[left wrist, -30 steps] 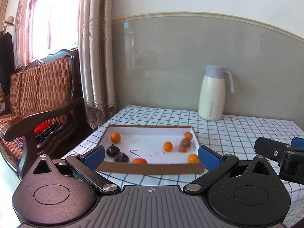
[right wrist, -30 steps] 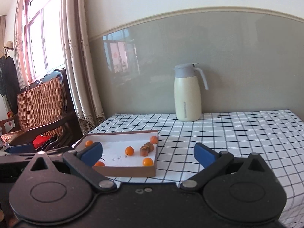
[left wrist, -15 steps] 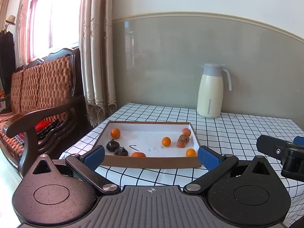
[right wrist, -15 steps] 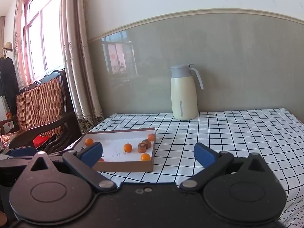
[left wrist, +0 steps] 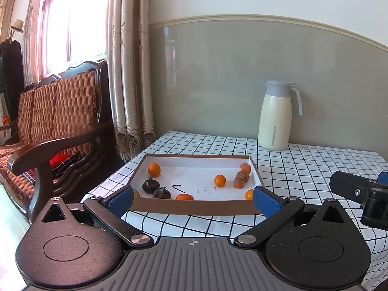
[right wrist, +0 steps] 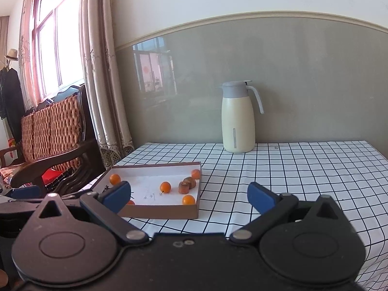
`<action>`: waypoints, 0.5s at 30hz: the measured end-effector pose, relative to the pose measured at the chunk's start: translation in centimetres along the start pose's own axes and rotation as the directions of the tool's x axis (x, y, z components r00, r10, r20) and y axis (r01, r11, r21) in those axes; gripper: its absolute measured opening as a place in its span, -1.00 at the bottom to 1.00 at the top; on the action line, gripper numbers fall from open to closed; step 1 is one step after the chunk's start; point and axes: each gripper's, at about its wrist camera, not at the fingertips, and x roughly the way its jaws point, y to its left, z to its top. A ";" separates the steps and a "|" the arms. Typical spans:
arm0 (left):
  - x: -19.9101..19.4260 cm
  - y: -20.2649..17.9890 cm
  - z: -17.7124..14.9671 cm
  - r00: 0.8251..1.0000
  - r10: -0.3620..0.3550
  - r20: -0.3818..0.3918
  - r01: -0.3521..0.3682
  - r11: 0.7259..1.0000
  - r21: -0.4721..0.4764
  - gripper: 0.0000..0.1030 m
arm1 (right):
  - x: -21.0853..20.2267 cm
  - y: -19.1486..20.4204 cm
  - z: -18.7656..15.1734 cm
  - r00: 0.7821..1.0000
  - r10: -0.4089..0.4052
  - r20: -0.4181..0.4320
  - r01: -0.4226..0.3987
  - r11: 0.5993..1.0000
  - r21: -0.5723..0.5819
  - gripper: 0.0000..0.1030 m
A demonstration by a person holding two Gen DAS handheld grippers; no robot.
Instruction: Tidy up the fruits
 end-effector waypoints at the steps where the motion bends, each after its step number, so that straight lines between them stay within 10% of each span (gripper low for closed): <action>1: 0.0 0.0 0.0 1.000 0.003 0.001 -0.003 1.000 0.000 1.00 | 0.1 0.1 0.0 1.000 0.000 -0.001 0.000 1.000 -0.001 0.88; 15: 0.0 0.3 -0.1 1.000 0.011 0.004 -0.011 1.000 0.010 1.00 | 0.7 0.3 0.1 1.000 -0.007 -0.011 0.007 1.000 -0.006 0.88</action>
